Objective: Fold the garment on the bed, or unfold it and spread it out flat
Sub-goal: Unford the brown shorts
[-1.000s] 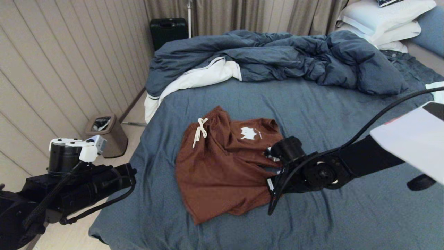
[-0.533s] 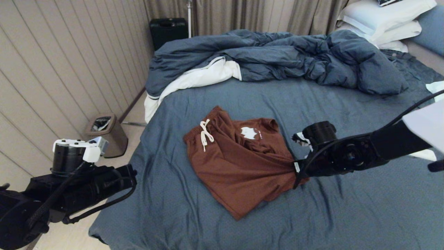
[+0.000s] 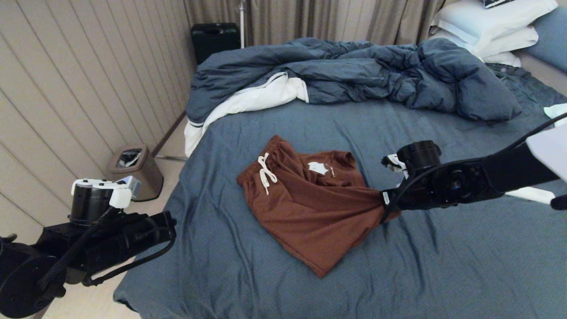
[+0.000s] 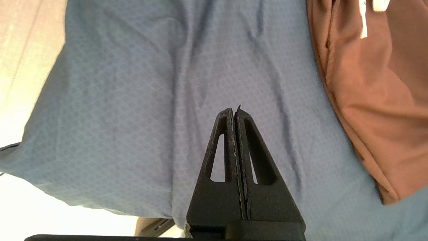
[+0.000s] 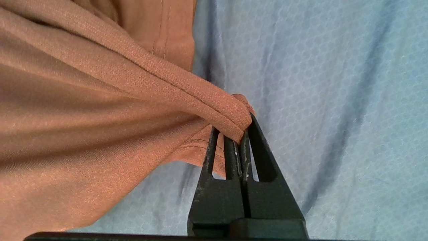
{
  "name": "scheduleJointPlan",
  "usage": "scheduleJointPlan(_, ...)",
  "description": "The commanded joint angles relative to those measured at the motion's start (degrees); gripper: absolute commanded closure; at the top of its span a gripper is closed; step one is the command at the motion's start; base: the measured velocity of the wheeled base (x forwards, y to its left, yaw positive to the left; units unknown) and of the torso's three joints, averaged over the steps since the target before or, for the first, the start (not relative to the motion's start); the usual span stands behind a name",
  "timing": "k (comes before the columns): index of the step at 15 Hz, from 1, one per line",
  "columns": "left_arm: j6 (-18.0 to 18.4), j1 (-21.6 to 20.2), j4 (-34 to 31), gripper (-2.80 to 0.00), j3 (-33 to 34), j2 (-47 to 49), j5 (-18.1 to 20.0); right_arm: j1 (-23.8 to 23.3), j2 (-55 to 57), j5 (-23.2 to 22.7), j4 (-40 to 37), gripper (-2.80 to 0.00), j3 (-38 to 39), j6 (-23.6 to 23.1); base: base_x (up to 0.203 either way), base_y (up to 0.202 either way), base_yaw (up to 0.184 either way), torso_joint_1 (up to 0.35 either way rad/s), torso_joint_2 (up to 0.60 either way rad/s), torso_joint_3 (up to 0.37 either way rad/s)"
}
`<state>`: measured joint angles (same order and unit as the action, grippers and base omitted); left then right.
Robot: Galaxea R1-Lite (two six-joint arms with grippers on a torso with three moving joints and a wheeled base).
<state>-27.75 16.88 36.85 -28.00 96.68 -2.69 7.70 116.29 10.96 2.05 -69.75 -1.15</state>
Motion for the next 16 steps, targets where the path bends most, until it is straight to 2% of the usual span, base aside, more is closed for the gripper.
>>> scheduleJointPlan(1,-0.1,0.1,0.2,0.0,0.0,0.1,0.0,-0.5,0.2,0.2,-0.2,0.0,-1.6,-0.3,0.0,0.0,0.0,0.0,0.0,0.0)
scheduleJointPlan(6,-0.1,0.2,0.1,0.0,0.0,0.1,0.0,-6.5,1.0,0.0,-1.9,0.0,-5.2,-2.8,0.0,0.0,0.0,0.0,0.0,0.0)
scheduleJointPlan(9,-0.1,0.2,0.1,0.0,0.0,0.1,0.0,-7.3,1.5,-0.2,-1.7,-0.08,-5.8,-2.8,0.0,0.0,0.0,0.0,0.0,0.0)
scheduleJointPlan(10,-0.2,0.1,0.2,0.0,0.0,0.1,0.0,-7.3,1.3,-0.7,-1.6,-2.8,-5.8,-2.7,0.0,0.0,0.0,0.0,0.0,0.0)
scheduleJointPlan(13,-0.2,0.1,0.2,0.0,0.0,0.0,0.0,-7.1,-0.4,-4.8,-1.6,-2.8,-5.3,-1.8,0.0,0.0,0.0,0.0,0.0,0.0)
scheduleJointPlan(16,-0.2,0.1,0.2,0.0,0.1,0.0,-0.1,-6.4,-3.0,-6.0,-1.8,-2.8,-4.8,0.5,0.0,0.0,0.0,0.0,0.0,0.0)
